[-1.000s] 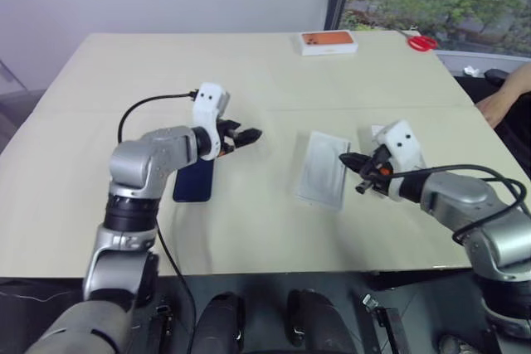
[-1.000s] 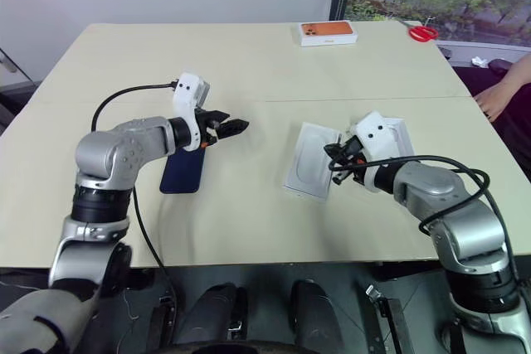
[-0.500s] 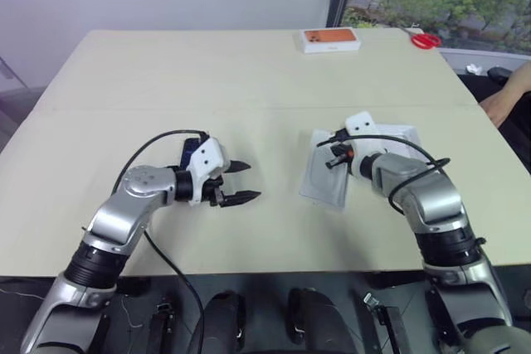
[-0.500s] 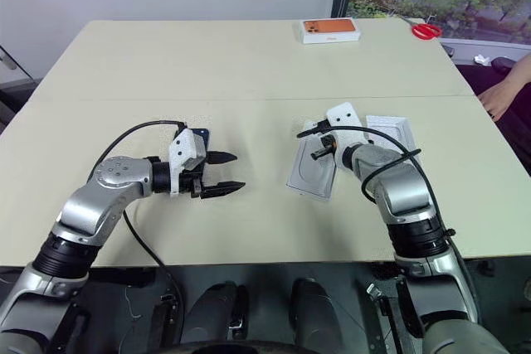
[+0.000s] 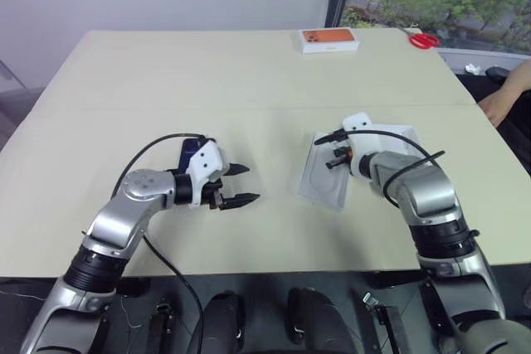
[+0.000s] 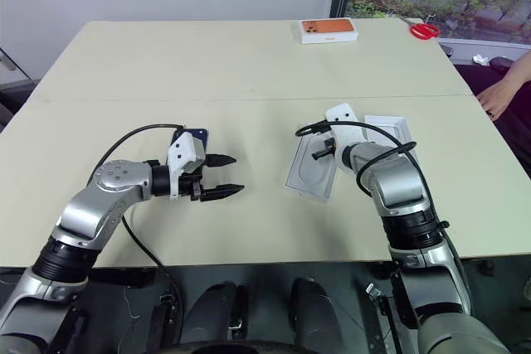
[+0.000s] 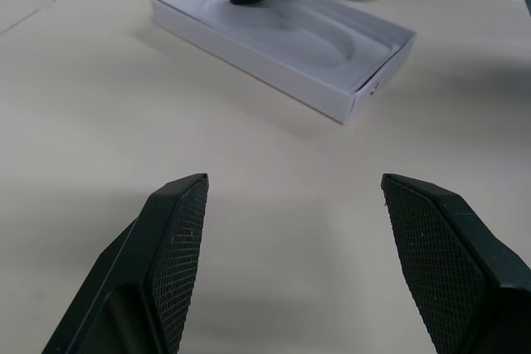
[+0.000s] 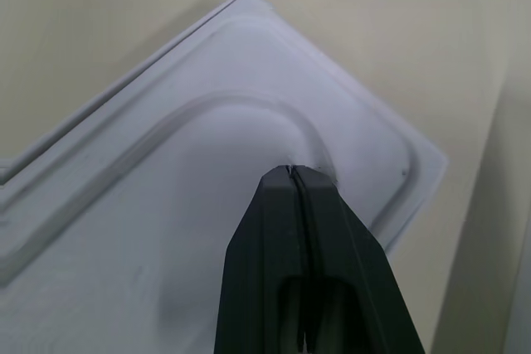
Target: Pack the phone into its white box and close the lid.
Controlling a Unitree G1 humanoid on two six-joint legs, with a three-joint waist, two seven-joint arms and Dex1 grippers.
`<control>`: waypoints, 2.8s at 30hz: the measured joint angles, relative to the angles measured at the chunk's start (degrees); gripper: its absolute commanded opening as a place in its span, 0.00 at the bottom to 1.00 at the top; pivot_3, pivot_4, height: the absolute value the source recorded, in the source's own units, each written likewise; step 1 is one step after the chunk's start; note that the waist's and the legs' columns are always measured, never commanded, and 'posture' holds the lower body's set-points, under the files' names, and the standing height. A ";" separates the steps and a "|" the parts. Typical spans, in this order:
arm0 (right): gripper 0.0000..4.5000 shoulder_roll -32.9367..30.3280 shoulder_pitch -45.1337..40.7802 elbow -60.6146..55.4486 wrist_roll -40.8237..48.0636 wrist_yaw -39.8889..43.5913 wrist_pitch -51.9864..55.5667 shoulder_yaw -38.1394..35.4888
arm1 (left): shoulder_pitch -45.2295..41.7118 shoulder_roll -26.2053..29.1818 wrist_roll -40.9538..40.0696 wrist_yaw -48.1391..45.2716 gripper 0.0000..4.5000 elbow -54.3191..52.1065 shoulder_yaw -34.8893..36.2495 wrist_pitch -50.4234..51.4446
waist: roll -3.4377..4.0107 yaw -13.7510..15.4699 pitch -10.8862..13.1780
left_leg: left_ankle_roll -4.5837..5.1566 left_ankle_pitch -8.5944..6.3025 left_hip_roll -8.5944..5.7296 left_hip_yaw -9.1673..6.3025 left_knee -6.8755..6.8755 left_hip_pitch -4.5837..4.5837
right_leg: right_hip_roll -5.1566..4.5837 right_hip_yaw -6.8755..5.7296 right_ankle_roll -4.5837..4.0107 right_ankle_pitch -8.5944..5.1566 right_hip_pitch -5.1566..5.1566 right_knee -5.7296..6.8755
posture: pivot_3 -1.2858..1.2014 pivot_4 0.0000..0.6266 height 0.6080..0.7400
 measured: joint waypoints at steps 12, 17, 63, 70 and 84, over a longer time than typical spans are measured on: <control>0.01 -0.91 1.99 -5.06 1.86 4.05 5.27 0.09 | -0.02 -0.13 0.16 0.34 0.78 0.23 0.03 -0.01 | 0.00 -0.08 0.00 | 0.00 0.00 0.11 -0.02 0.00 0.01 | 0.16 0.03 0.00 0.00 0.00 -0.01 | 0.52 0.24 1.00; 0.01 -0.82 1.00 -4.46 1.83 3.70 5.46 -0.18 | -0.02 -0.13 0.16 0.37 0.78 0.24 0.03 -0.02 | 0.00 -0.10 0.00 | 0.00 0.00 0.11 -0.02 0.00 0.01 | 0.17 0.04 0.00 0.00 -0.01 0.00 | 0.52 0.24 1.00; 0.00 14.29 -4.88 0.28 -3.08 9.81 -12.28 22.45 | -9.81 1.45 -10.67 30.24 0.98 11.36 31.18 58.00 | -0.13 -1.24 -0.07 | -0.15 0.07 0.15 -0.07 -0.02 0.18 | 0.19 0.06 -0.01 0.01 0.02 0.15 | 0.52 0.24 1.00; 0.00 18.81 -6.40 8.54 -5.45 11.55 -15.72 25.81 | -10.53 -3.37 -12.83 30.05 0.98 8.96 33.56 62.89 | -0.10 -1.05 -0.13 | -0.20 0.09 0.06 -0.08 -0.03 0.22 | 0.06 0.06 -0.01 0.01 0.08 0.15 | 0.52 0.24 1.00; 0.00 21.54 -7.21 13.36 -8.62 12.68 -19.68 25.91 | -9.35 -10.40 -17.96 31.73 0.98 7.06 36.08 64.51 | -0.06 -0.96 -0.21 | -0.23 0.07 -0.13 -0.10 -0.20 0.73 | -0.39 0.01 0.00 0.00 0.56 0.08 | 0.52 0.24 1.00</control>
